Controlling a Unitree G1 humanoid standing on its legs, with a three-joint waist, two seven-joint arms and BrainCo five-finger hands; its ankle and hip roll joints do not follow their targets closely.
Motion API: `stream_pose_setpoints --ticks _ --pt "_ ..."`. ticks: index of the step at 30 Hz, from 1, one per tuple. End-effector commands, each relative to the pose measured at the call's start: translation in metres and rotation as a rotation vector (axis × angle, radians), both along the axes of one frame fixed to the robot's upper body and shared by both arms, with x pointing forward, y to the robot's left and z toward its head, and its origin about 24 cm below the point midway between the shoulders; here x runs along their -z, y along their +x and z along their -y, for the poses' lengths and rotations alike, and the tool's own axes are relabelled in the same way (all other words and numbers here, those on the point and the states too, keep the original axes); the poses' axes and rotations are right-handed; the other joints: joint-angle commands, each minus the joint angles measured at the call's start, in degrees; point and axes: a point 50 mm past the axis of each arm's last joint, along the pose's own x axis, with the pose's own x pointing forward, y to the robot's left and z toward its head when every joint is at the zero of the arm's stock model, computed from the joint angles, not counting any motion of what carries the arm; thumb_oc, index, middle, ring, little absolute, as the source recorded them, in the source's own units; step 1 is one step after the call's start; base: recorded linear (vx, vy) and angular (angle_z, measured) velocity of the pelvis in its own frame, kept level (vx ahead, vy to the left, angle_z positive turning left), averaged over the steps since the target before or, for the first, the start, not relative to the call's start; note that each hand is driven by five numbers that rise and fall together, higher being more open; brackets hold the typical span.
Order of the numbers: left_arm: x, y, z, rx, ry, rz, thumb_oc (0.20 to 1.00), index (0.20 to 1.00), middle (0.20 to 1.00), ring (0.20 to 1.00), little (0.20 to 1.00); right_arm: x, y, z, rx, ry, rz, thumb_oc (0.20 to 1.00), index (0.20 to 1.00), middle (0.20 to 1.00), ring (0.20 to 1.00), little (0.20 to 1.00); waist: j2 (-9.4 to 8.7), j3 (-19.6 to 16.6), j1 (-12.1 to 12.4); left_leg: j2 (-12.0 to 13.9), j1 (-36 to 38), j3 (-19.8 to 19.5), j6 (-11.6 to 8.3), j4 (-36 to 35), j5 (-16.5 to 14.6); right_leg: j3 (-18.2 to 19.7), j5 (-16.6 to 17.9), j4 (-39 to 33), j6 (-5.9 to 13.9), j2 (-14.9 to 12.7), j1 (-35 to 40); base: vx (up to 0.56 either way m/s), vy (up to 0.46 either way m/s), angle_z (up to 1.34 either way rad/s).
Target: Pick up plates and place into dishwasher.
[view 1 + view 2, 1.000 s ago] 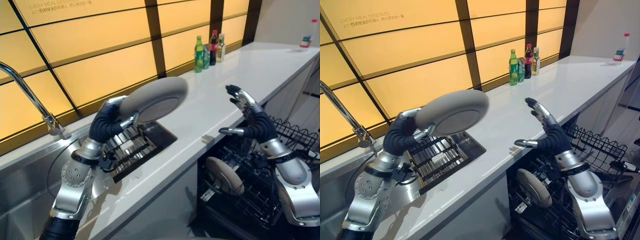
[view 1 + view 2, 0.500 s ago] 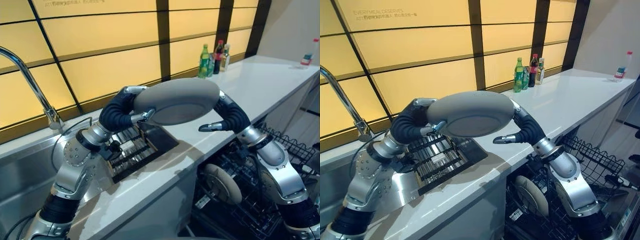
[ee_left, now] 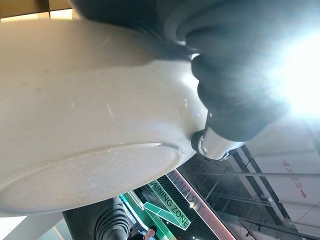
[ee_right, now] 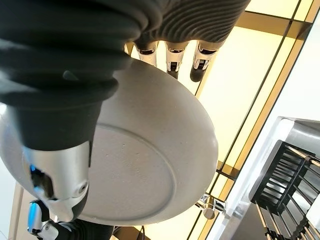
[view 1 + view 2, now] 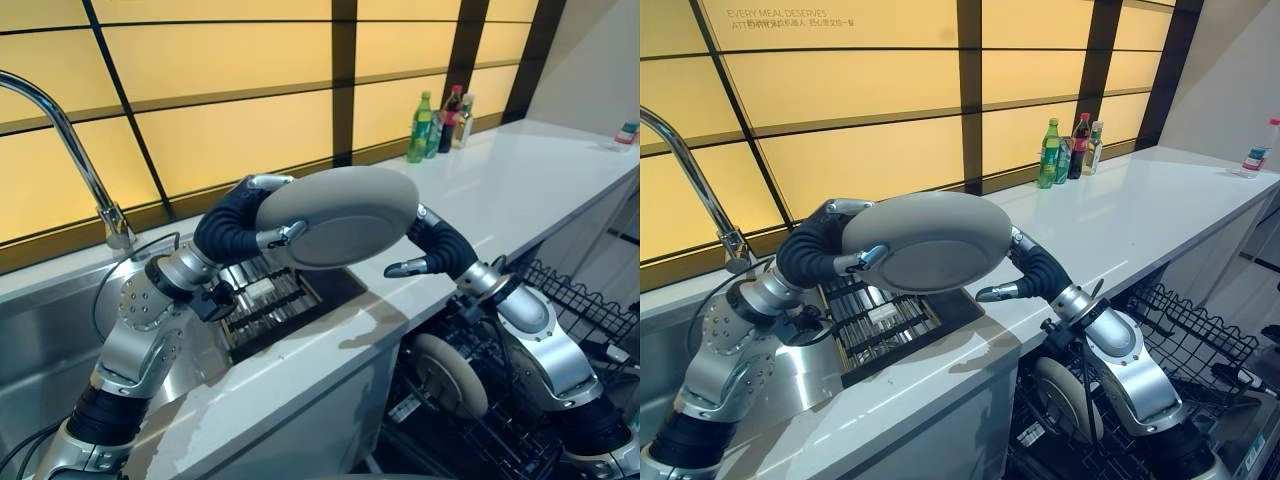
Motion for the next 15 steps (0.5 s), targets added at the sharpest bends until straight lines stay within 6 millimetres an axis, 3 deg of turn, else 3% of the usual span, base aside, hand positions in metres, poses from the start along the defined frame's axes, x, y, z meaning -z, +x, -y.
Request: stream_pose_setpoints --ticks 1,7,15 --pt "-0.016 0.003 0.02 0.131 0.009 0.062 0.2 0.2 0.2 0.2 0.2 -0.04 -0.002 -0.037 -0.201 -0.011 0.175 1.0 1.0 1.0 1.0 1.0 -1.59 -2.0 0.5 -2.1 -4.0 0.5 0.92 0.1 2.3 -1.5 -4.3 0.5 0.49 0.9 2.9 0.0 0.0 0.0" --pt "-0.017 0.006 0.02 0.176 0.037 0.036 0.2 0.2 0.2 0.2 0.2 -0.04 0.015 -0.022 -0.045 -0.026 0.161 1.0 1.0 1.0 1.0 1.0 -1.77 -2.4 0.5 -2.1 -4.1 1.0 1.09 0.1 2.1 -1.7 -4.1 0.4 0.56 0.7 2.7 0.0 0.0 0.0" --pt "-0.019 0.009 0.018 0.178 0.043 0.023 0.2 0.2 0.2 0.2 0.2 -0.049 0.029 0.004 0.173 0.089 0.176 1.0 1.0 1.0 1.0 1.0 -1.71 -2.7 0.2 -2.0 -4.1 1.7 1.41 0.1 1.8 -1.6 -4.2 0.4 0.53 0.6 2.5 0.0 0.0 0.0"
